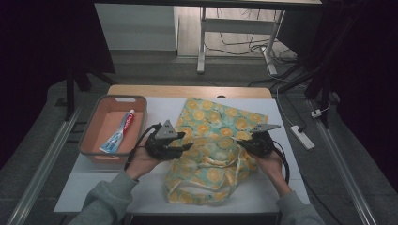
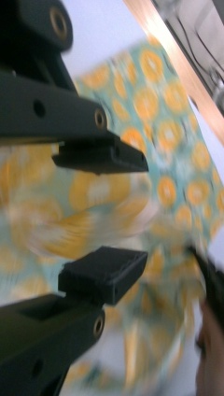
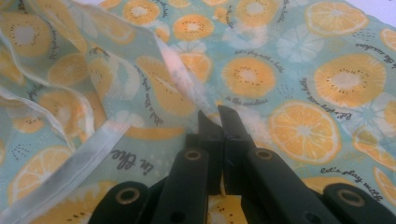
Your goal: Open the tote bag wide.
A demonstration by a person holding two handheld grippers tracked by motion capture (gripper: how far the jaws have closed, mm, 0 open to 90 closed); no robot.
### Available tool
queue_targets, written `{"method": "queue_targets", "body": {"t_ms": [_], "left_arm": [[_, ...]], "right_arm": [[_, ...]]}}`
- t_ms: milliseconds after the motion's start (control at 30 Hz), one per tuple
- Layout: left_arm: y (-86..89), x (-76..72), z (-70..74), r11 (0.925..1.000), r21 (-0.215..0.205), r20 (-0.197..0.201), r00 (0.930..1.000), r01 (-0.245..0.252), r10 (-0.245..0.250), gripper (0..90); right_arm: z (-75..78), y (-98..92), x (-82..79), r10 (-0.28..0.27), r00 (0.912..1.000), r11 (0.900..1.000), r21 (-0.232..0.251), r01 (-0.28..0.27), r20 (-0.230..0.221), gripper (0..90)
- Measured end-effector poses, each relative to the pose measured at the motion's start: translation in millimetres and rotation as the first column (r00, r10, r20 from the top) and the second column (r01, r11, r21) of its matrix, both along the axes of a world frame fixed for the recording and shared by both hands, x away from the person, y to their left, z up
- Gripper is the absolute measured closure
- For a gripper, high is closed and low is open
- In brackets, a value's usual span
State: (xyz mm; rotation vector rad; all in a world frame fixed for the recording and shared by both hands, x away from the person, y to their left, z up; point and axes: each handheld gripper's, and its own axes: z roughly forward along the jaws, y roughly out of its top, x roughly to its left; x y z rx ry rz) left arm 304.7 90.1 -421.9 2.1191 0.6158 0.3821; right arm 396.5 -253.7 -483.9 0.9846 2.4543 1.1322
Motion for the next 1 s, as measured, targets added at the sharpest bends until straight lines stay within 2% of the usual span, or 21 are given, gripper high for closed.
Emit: {"method": "queue_targets", "body": {"t_ms": [67, 167, 233, 300, 333, 367, 500, 567, 633, 700, 767, 833, 933, 1000], "left_arm": [[-10.8, -10.1, 2.0, 0.9985, 0.016, 0.005, 0.9987, 0.052, -0.052, 44.0], [-33.1, -23.6, 0.6, 0.9911, 0.025, 0.001, 0.9914, 0.131, -0.131, 42.3], [-51.2, -28.1, -7.2, 0.9804, 0.051, -0.024, 0.9817, 0.190, -0.189, 41.5], [-68.7, -28.2, -18.8, 0.9664, 0.083, -0.061, 0.9691, 0.243, -0.239, 42.9], [-76.4, -26.4, -25.1, 0.9614, 0.096, -0.082, 0.9646, 0.258, -0.251, 42.9], [-85.3, -23.1, -33.5, 0.9600, 0.102, -0.107, 0.9624, 0.261, -0.250, 43.7], [-109.0, -12.3, -54.9, 0.9551, 0.131, -0.155, 0.9569, 0.266, -0.245, 43.7], [-119.0, -12.5, -62.1, 0.9502, 0.161, -0.149, 0.9583, 0.267, -0.244, 44.0], [-128.6, -14.3, -68.1, 0.9429, 0.202, -0.120, 0.9621, 0.265, -0.245, 43.9], [-135.8, -13.7, -72.9, 0.9403, 0.224, -0.106, 0.9654, 0.257, -0.238, 50.0], [-141.2, -10.7, -77.6, 0.9408, 0.207, -0.124, 0.9611, 0.269, -0.247, 58.3], [-144.5, -8.8, -81.0, 0.9400, 0.196, -0.135, 0.9572, 0.279, -0.256, 73.1], [-144.6, -10.2, -80.6, 0.9330, 0.186, -0.148, 0.9475, 0.308, -0.284, 86.9], [-142.6, -15.8, -76.1, 0.9223, 0.182, -0.149, 0.9367, 0.341, -0.317, 87.7]], "right_arm": [[-0.2, 0.6, -0.6, 0.002, 1.0000, 1.000, -0.002, -0.002, -0.003, 88.7], [-0.1, 0.3, -0.9, 0.003, 1.0000, 1.000, -0.001, -0.003, -0.005, 88.7], [-0.2, 0.0, -0.6, 0.004, 1.0000, 1.000, 0.001, -0.004, -0.005, 88.7], [-0.3, 0.0, -0.6, 0.002, 1.0000, 1.000, 0.003, -0.002, -0.005, 88.7], [-0.3, 0.0, -0.6, 0.002, 1.0000, 1.000, 0.003, -0.002, -0.005, 88.7], [0.0, 0.6, -1.3, 0.003, 1.0000, 1.000, 0.004, -0.003, -0.005, 88.8], [1.0, 1.5, -2.4, 0.010, 0.9999, 1.000, 0.004, -0.010, 0.002, 88.8], [1.0, 1.8, -2.4, 0.013, 0.9999, 1.000, 0.005, -0.013, 0.003, 88.7], [0.2, 1.7, -1.9, 0.013, 0.9999, 1.000, 0.006, -0.013, -0.001, 88.7], [-1.0, 1.7, -1.4, 0.010, 0.9999, 1.000, 0.004, -0.010, -0.005, 88.8], [-1.0, 2.0, -1.7, 0.010, 0.9999, 1.000, 0.003, -0.010, -0.005, 88.8], [-0.1, 2.0, -2.1, 0.012, 0.9999, 1.000, 0.004, -0.012, -0.003, 88.7], [2.3, 0.6, -2.8, 0.011, 0.9999, 1.000, 0.008, -0.011, 0.003, 88.7], [3.7, -0.5, -3.1, 0.010, 0.9999, 1.000, 0.009, -0.010, 0.006, 88.7]]}}
